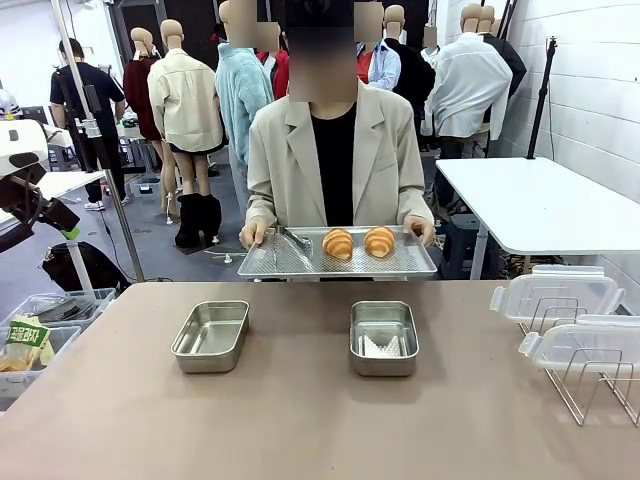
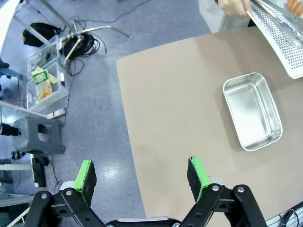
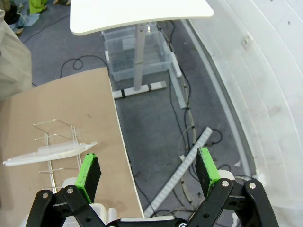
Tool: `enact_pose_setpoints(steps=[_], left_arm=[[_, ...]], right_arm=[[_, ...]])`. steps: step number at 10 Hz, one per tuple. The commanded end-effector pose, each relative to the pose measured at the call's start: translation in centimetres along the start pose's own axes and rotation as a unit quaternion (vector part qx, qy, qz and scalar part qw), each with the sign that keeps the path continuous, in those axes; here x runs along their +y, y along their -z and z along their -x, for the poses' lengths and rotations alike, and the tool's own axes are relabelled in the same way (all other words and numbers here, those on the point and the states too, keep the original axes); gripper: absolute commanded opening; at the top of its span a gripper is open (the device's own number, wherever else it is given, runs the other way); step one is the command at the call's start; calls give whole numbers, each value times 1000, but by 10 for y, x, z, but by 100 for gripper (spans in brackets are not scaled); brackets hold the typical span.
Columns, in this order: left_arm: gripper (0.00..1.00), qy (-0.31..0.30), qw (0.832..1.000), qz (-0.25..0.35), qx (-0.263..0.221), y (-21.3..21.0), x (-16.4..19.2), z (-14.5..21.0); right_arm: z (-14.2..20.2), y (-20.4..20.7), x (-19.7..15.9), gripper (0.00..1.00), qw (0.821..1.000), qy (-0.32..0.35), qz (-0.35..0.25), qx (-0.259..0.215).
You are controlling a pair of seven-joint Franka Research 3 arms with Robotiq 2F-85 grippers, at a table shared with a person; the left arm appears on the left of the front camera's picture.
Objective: Place the bread in airtight containers.
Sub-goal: Lift both Airtight Container.
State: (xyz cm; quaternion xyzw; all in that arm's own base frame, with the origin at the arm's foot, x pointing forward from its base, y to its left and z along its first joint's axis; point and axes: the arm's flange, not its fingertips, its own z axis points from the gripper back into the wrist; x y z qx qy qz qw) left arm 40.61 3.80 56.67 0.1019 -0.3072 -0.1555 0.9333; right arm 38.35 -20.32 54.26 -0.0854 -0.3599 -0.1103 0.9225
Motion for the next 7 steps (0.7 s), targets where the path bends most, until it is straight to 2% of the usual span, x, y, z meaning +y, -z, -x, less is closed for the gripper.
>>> enact_pose_setpoints(steps=[1,7], left_arm=[[100,3,1000,-8,3,1,2,-1],[100,3,1000,-8,3,1,2,-1]], right_arm=[[3,1,0,100,1000,-7,0,2],[3,1,0,100,1000,-7,0,2]])
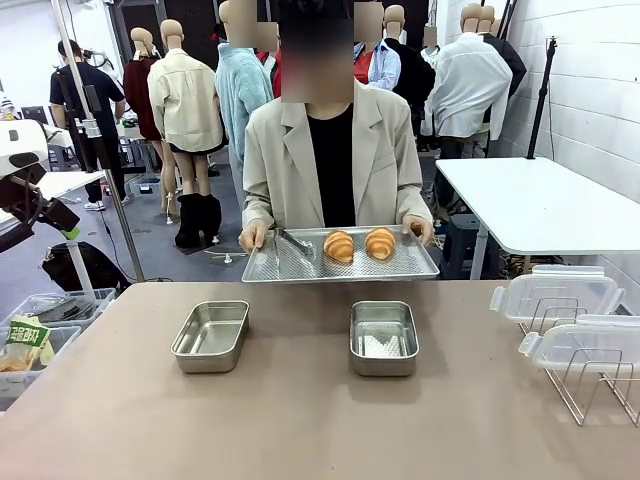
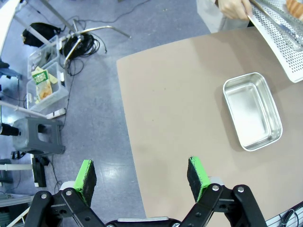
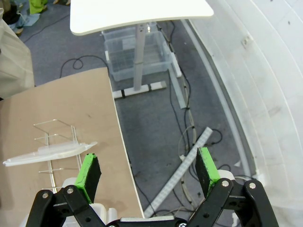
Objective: Place the bread in airtight containers.
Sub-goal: Lift both Airtight Container.
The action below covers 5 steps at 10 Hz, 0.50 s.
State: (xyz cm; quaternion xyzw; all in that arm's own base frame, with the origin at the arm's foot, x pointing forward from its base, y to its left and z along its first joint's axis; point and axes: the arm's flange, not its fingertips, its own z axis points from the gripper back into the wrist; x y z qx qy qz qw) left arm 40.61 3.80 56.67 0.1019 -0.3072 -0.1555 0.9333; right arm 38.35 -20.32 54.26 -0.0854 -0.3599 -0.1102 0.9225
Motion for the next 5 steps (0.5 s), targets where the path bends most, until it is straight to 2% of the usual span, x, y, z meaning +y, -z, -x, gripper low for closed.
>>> enact_pose_setpoints(steps=[1,3,5], left_arm=[[100,3,1000,-8,3,1,2,-1],[100,3,1000,-8,3,1,2,-1],[100,13,1000,13,1,3,-15,-11]], right_arm=[[3,1,0,100,1000,-7,0,2],[0,0,0,100,1000,0,0,0],[-28,-35,53,100,997,-48,-52,-9]])
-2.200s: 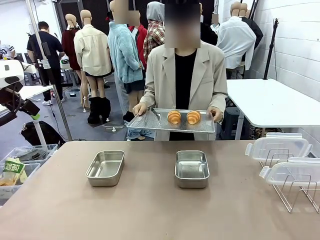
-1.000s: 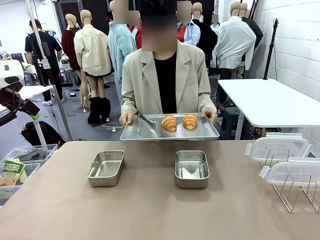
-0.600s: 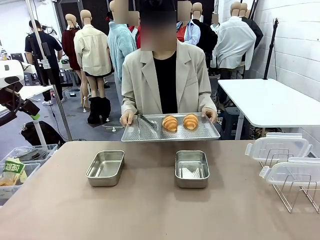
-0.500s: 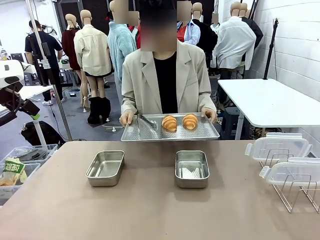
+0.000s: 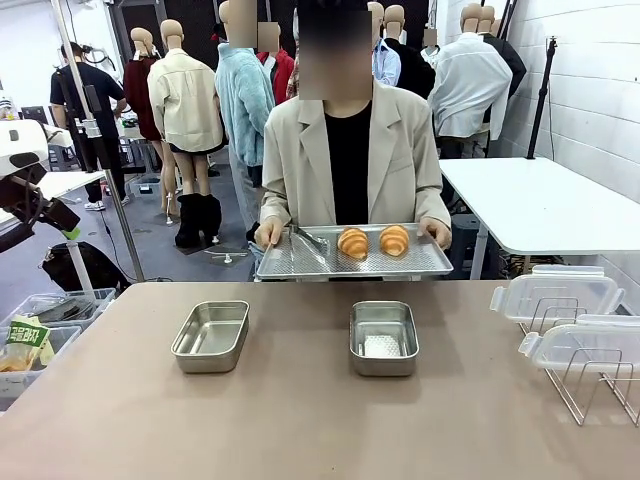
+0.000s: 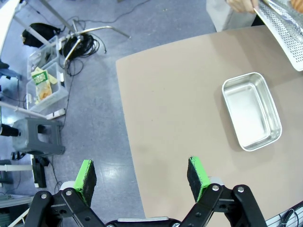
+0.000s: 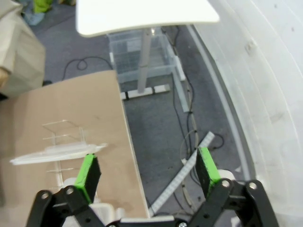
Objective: Place the bread in airtight containers.
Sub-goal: Lift both Airtight Container.
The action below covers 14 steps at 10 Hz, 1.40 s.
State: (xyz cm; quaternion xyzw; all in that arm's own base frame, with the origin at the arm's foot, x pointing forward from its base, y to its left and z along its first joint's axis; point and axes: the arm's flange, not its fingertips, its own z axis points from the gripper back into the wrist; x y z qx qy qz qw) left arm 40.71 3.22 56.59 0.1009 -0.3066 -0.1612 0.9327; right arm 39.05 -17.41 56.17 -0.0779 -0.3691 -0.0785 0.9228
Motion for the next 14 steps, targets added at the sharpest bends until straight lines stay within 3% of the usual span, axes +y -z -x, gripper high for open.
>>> enact_pose_setpoints(steps=[1,4,7,8,9,11,14], left_arm=[[100,1,1000,27,1,5,-24,-19],[100,-14,996,84,39,31,-79,-37],[100,-86,983,153,46,72,-106,-21],[100,-24,993,102,47,51,-105,-27],[100,-24,993,102,47,51,-105,-27],[100,-24,993,102,47,51,-105,-27],[100,-67,984,152,70,102,-122,-32]], right_arm=[[-26,-33,62,100,997,-52,-57,6],[-30,-54,184,100,986,-107,-101,78],[18,5,267,100,973,-112,-53,195],[27,15,275,100,967,-118,-57,221],[18,-18,261,100,977,-121,-80,159],[18,-18,261,100,977,-121,-80,159],[36,23,315,100,955,-126,-102,249]])
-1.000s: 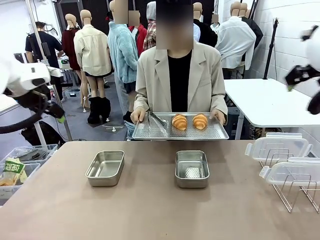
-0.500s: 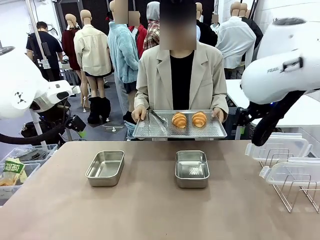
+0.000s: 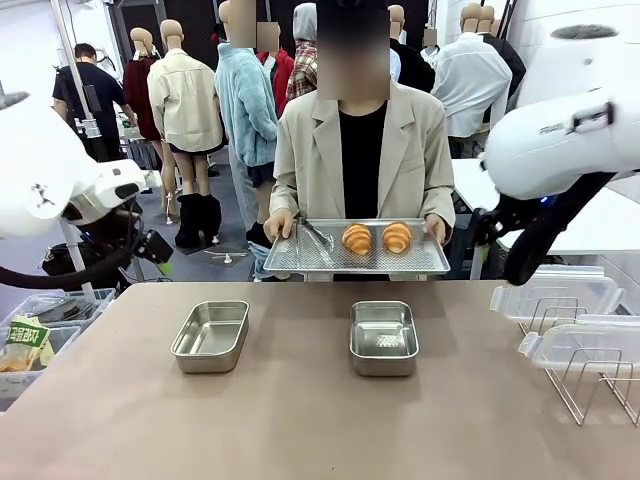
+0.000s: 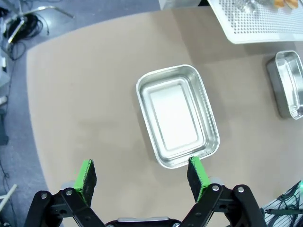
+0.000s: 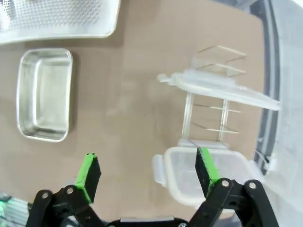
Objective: Place the bread in airtight containers.
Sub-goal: Lift both Airtight Container.
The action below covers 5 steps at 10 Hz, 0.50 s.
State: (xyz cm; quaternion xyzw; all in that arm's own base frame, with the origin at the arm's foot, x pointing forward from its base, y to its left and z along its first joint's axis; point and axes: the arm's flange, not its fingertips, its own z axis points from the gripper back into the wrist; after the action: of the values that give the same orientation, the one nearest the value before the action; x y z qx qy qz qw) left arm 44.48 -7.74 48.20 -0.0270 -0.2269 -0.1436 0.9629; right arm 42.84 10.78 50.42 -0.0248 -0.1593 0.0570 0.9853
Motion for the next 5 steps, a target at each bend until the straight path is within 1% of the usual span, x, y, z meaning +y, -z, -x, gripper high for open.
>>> enact_pose_setpoints(steps=[1,2,3,4,5], left_arm=[[100,-20,1000,7,11,37,-1,-18],[100,-22,999,6,28,51,-6,-21],[100,-23,999,13,44,65,-12,-20],[100,-30,997,17,70,89,-14,-22],[100,-40,996,19,81,108,-17,-22]], right_arm=[[-20,31,54,100,998,-35,-20,55],[-21,44,76,100,997,-37,-7,63],[-18,58,92,100,996,-37,-13,80],[-21,80,108,100,995,-15,-14,94],[-19,98,119,100,994,6,-13,105]])
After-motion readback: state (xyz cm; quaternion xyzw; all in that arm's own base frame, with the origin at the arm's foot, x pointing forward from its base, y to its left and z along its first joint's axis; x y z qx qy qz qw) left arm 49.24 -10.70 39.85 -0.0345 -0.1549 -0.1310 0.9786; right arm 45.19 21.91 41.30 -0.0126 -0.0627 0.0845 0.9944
